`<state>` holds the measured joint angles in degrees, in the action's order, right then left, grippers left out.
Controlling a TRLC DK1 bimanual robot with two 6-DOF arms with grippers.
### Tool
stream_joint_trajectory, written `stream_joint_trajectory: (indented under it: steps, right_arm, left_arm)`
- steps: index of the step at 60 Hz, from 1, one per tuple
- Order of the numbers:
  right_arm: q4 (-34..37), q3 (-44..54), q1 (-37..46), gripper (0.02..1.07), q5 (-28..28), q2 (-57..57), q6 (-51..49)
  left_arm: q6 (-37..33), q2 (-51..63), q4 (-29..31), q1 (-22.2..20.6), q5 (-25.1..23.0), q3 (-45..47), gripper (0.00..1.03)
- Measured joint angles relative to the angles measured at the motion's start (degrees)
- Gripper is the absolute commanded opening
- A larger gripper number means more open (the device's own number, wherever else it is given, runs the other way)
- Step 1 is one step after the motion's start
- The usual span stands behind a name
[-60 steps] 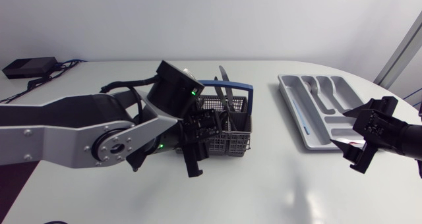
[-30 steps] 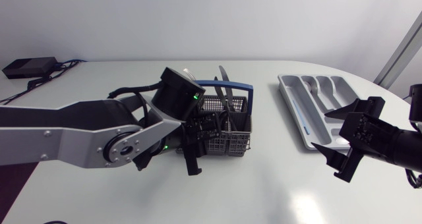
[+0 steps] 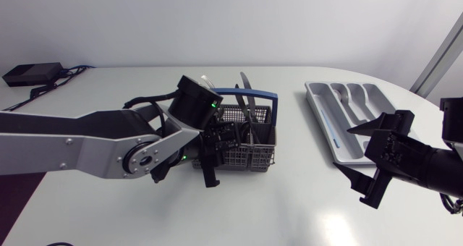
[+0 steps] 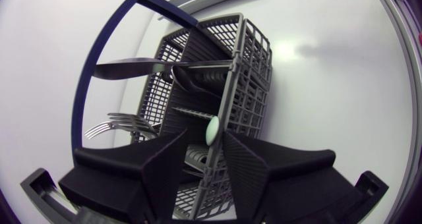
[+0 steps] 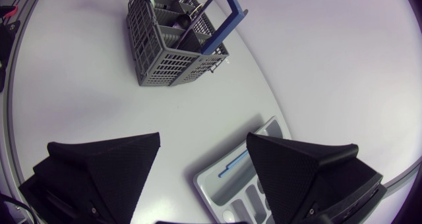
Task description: Sort the cutlery from the basket into the organizer compartments.
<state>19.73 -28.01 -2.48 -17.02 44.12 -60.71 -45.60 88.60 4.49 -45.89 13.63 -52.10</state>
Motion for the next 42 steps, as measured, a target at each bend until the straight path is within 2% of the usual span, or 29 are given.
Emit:
stream_joint_trajectory:
  steps: [9, 27, 42]
  right_arm:
    - [0.22, 0.00, -4.07, 0.96, 2.64, -0.44, 2.01]
    - [0.50, 0.00, -19.82, 0.96, 11.61, -1.27, 9.77]
    - [0.48, 0.00, -22.62, 0.96, 12.83, -0.61, 11.56]
  left_arm:
    - [-0.76, 0.09, -0.61, 0.24, 0.00, 0.00, 0.35]
    - [-0.98, 0.35, -1.38, 0.46, -0.04, 0.00, 0.35]
    - [-1.18, 0.35, -1.42, 0.74, -0.07, 0.00, 0.35]
